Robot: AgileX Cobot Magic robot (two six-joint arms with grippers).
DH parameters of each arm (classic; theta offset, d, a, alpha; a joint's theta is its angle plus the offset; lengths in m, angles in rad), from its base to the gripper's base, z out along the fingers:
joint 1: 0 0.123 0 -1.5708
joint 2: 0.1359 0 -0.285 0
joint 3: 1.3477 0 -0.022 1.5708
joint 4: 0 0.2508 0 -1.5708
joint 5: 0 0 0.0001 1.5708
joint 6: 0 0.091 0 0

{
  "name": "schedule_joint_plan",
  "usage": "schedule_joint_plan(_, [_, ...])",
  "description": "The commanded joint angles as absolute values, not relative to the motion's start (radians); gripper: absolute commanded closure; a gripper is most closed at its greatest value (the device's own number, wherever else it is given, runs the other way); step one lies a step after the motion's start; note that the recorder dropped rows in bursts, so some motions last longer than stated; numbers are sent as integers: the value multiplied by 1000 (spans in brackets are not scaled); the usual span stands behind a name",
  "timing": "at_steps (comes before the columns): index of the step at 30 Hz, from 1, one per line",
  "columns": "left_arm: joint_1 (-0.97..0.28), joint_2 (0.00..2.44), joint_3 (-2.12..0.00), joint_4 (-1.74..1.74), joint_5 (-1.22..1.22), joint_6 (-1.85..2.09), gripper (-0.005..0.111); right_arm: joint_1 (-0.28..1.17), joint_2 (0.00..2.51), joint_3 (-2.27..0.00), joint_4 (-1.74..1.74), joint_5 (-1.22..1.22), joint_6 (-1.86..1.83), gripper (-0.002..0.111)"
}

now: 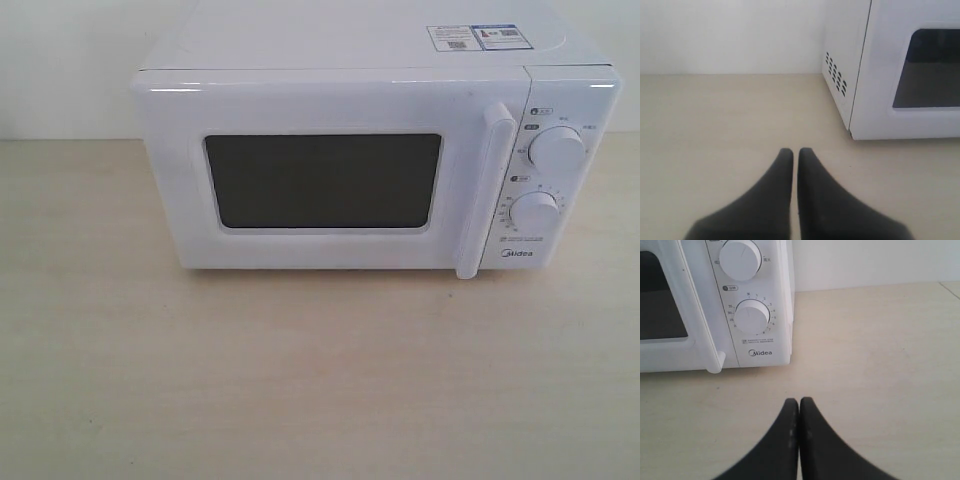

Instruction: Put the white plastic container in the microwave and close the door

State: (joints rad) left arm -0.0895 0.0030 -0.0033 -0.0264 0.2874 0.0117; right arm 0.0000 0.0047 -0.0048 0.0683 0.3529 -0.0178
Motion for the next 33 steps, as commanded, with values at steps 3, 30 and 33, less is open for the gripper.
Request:
schedule_joint_plan(3, [-87, 0, 0, -36, 298, 19, 102, 0, 0, 0, 72, 348, -20, 109])
schedule_joint_plan(30, [-87, 0, 0, -40, 296, 48, 102, 0, 0, 0, 72, 337, -20, 109])
schedule_joint_plan(33, [-87, 0, 0, -40, 296, 48, 102, 0, 0, 0, 72, 337, -20, 109])
